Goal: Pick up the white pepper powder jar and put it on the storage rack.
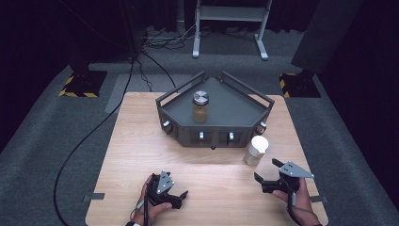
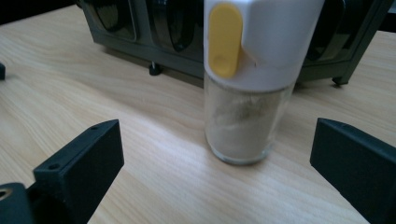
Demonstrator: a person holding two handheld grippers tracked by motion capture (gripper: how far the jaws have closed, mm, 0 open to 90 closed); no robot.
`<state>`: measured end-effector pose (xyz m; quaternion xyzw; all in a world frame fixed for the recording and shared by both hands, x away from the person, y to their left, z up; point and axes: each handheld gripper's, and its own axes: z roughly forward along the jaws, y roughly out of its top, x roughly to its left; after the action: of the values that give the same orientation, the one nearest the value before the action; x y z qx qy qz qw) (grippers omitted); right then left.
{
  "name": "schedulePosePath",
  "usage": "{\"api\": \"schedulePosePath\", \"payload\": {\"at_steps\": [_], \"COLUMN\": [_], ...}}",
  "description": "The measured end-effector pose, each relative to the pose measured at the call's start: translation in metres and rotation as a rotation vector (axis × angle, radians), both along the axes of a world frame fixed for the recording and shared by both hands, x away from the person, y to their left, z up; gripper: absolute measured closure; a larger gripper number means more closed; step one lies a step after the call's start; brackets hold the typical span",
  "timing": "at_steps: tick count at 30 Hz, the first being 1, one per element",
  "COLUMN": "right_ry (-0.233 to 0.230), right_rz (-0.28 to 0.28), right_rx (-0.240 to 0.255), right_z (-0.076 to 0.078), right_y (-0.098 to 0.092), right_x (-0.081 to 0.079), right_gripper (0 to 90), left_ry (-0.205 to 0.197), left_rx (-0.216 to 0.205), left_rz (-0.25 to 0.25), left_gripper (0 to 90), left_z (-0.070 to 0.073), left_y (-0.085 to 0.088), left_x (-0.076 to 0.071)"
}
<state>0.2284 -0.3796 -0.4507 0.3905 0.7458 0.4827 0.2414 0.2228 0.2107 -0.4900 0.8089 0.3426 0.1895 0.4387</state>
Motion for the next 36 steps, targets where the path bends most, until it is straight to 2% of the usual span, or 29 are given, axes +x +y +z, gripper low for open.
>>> {"api": "schedulePosePath", "payload": {"at_steps": [9,25,33,36], "right_ry": [0.003,-0.004,0.018,0.014], "right_rz": [-0.017,-0.029,-0.031,-0.044], "right_rx": [-0.001,0.011,0.041,0.043], "right_z": [0.007,0.014,0.009,0.006], "right_y": [0.012,0.021,0.022,0.026], "right_x": [0.017,0.043,0.053,0.054], "right_gripper": [2.4,3.5,7.1,9.5], "left_ry": [0.0,0.0,0.0,0.0], "left_rx": [0.0,-0.001,-0.001,0.0], "left_rz": [-0.002,-0.004,-0.004,-0.005], "left_gripper": [1.7,1.7,1.7,1.7], "left_z": [0.0,0.0,0.0,0.0], "left_y": [0.0,0.0,0.0,0.0], "left_x": [0.0,0.0,0.0,0.0]}}
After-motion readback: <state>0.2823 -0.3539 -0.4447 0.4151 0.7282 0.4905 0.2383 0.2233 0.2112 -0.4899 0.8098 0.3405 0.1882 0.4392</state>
